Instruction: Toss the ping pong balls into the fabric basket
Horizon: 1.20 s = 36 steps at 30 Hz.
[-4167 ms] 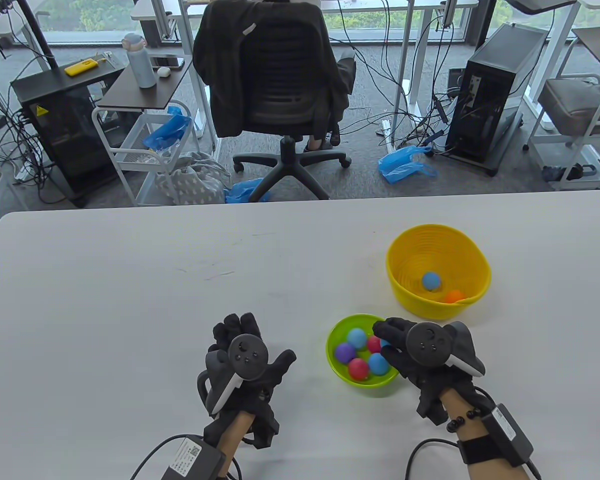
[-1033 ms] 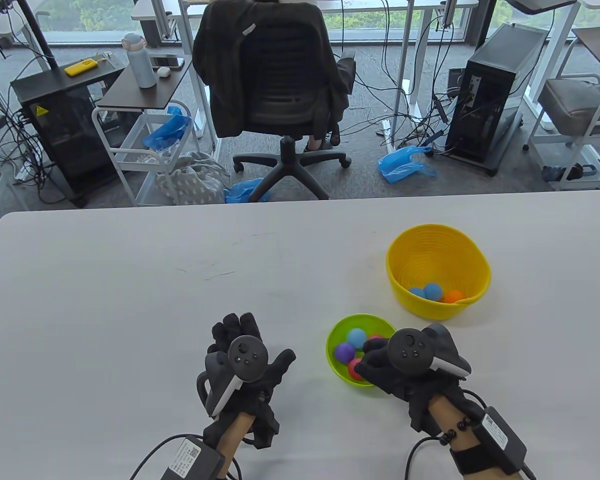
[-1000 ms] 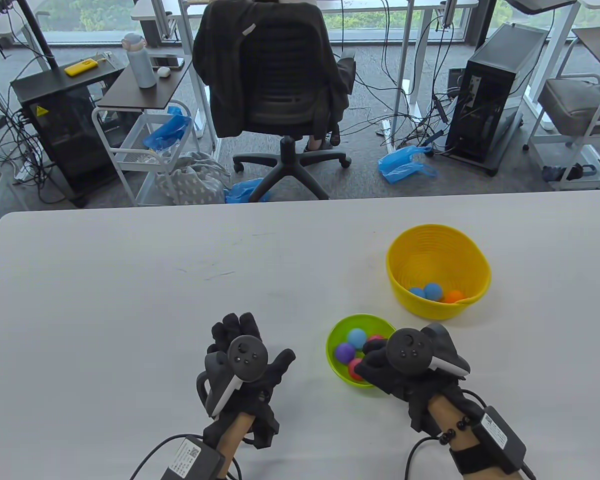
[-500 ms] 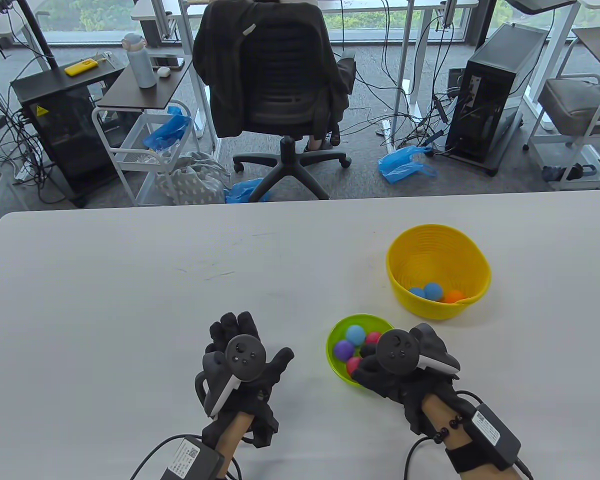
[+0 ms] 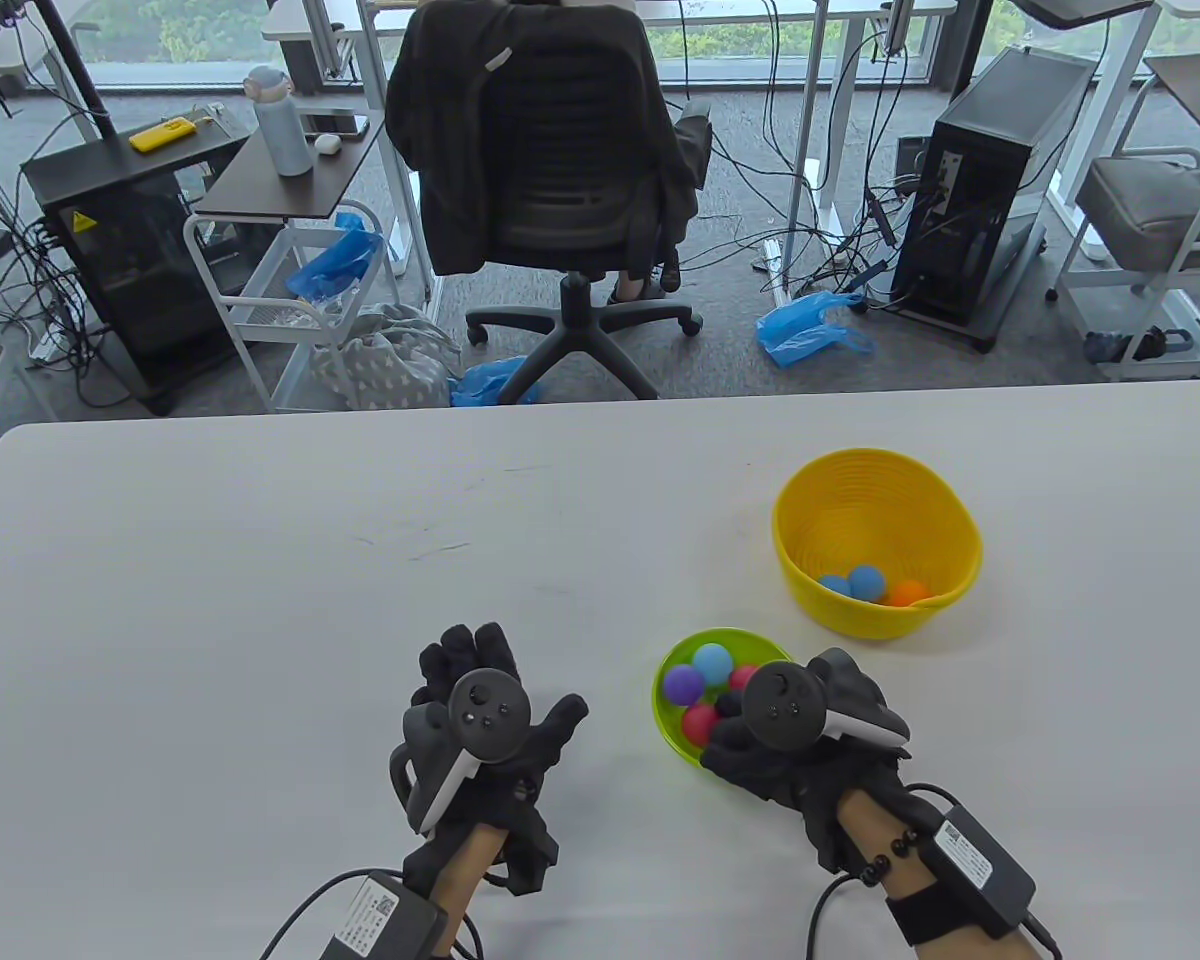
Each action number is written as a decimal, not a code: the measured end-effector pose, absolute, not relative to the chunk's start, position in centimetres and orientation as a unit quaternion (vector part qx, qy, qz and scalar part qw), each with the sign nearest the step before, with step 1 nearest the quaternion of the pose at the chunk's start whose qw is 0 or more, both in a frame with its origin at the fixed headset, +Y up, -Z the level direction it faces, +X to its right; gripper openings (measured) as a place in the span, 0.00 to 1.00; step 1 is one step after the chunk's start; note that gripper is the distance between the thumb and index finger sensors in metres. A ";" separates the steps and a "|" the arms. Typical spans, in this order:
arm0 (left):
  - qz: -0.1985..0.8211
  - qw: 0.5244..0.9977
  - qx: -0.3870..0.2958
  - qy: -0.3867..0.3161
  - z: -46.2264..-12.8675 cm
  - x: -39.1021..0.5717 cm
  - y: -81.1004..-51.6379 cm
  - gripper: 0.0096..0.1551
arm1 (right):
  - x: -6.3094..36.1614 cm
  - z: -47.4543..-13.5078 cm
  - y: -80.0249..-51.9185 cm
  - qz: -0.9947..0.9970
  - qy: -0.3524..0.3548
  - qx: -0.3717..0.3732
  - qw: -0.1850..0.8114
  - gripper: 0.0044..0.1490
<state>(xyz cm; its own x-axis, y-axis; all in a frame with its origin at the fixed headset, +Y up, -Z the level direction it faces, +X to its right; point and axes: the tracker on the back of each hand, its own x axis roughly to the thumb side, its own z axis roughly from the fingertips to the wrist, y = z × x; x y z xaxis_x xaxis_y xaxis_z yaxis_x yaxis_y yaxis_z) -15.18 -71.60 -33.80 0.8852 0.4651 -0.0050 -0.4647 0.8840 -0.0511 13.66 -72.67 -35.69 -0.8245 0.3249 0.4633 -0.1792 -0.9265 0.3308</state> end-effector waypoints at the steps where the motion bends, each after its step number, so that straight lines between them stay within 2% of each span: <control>1: 0.241 0.970 -0.026 -0.004 -33.8 -15.2 -71.6 0.64 | 13.7 -35.7 -72.6 0.945 0.134 0.265 0.137 0.31; 8: 0.244 0.969 -0.029 -0.005 -33.8 -15.1 -71.6 0.64 | 15.0 -35.5 -71.1 0.944 0.088 0.266 0.175 0.28; 12: 0.246 0.969 -0.030 -0.005 -33.8 -15.1 -71.6 0.64 | 16.4 -35.4 -69.9 0.941 0.041 0.259 0.211 0.30; 19: 0.248 0.968 -0.029 -0.004 -33.8 -15.1 -71.6 0.64 | 19.9 -35.7 -68.6 0.900 -0.031 0.237 0.364 0.34; 23: 0.246 0.969 -0.030 -0.004 -33.8 -15.1 -71.6 0.64 | 22.2 -36.1 -68.8 0.849 -0.057 0.208 0.482 0.34; 27: 0.243 0.970 -0.028 -0.003 -33.8 -15.2 -71.6 0.64 | 24.0 -36.8 -69.7 0.793 -0.050 0.182 0.578 0.34; 36: 0.232 0.972 -0.024 -0.001 -33.8 -15.2 -71.5 0.64 | 26.9 -38.1 -71.7 0.695 -0.035 0.131 0.706 0.33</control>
